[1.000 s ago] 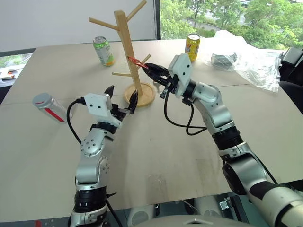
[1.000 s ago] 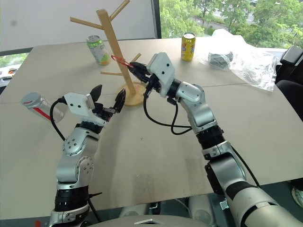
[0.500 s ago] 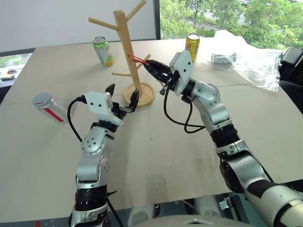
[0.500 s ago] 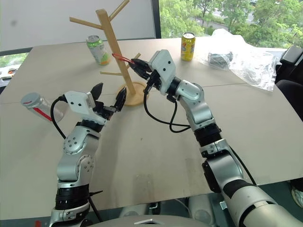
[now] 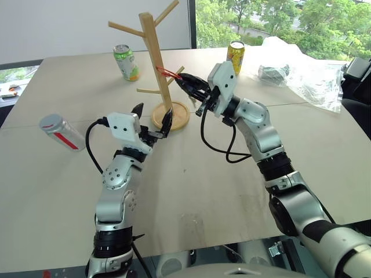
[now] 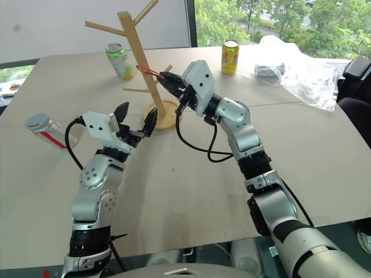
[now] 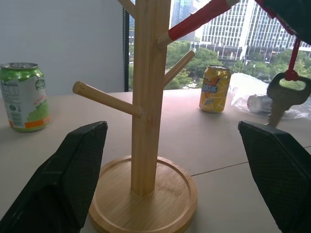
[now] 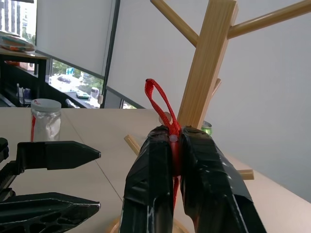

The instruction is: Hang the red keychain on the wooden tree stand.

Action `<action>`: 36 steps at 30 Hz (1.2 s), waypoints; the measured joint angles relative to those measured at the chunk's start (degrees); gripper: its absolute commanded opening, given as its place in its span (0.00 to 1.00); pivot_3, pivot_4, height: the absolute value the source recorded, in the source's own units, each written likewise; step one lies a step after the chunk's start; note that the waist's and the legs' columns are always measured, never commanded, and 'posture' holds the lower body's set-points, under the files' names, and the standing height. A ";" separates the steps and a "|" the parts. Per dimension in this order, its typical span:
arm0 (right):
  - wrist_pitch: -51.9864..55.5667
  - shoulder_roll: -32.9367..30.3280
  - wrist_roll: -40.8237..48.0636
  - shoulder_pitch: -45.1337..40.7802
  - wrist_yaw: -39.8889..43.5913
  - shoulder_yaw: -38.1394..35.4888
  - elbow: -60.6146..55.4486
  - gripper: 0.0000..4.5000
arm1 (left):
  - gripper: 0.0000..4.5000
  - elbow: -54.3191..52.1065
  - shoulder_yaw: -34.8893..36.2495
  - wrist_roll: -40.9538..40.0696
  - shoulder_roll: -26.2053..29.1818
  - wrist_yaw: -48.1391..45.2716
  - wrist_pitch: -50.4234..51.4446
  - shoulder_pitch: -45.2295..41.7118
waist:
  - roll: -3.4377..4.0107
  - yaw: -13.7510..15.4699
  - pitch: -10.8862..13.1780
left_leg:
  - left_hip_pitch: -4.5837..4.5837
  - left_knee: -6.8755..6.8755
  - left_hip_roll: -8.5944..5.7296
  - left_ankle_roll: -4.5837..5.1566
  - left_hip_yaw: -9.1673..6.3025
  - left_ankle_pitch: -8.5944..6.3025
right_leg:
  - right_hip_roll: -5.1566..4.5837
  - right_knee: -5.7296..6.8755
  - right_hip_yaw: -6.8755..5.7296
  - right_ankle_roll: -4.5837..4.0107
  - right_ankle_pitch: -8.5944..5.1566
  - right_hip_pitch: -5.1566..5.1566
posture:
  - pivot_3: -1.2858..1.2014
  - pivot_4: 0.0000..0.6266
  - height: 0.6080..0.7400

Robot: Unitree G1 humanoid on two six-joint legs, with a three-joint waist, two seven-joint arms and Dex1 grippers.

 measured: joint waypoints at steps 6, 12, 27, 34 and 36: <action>0.79 0.13 0.34 -0.01 -0.36 -1.01 2.54 0.01 | 1.00 0.00 -0.08 0.04 0.00 0.00 0.00 0.00 | 0.00 -0.01 0.01 | 0.00 -0.01 0.00 0.00 0.00 0.00 | -0.01 0.00 0.00 0.00 0.00 -0.01 | 0.52 0.24 1.00; 0.79 0.23 0.34 -0.02 -0.41 -1.14 4.36 0.01 | 1.00 0.00 -0.65 0.06 0.00 -0.03 -0.01 -0.02 | 0.00 -0.02 0.01 | 0.00 -0.02 0.00 0.00 0.01 0.00 | -0.01 0.00 0.00 0.00 0.00 -0.01 | 0.52 0.24 1.00; 0.12 1.73 0.11 -2.26 -1.68 -1.56 7.29 0.01 | 1.00 0.00 -1.18 0.09 0.00 0.04 -0.02 -0.18 | 0.01 -0.05 0.01 | 0.00 -0.04 0.00 0.00 0.01 0.00 | -0.01 0.00 0.00 0.00 0.00 -0.03 | 0.52 0.24 1.00; -0.85 2.47 -0.71 -3.43 -2.24 -1.56 10.27 0.01 | 1.00 0.00 -1.22 0.12 -0.01 0.11 -0.08 -0.20 | 0.01 -0.05 0.02 | 0.00 -0.04 0.00 0.00 0.01 0.00 | -0.02 0.00 0.00 -0.01 -0.01 -0.03 | 0.52 0.24 1.00; -1.27 2.53 -0.90 -3.55 -2.25 -1.56 11.09 0.01 | 1.00 0.00 -1.24 0.13 -0.02 0.14 -0.09 -0.20 | 0.01 -0.07 0.02 | 0.00 -0.05 0.00 0.00 0.01 0.00 | -0.02 0.00 0.00 -0.02 -0.01 -0.03 | 0.52 0.24 1.00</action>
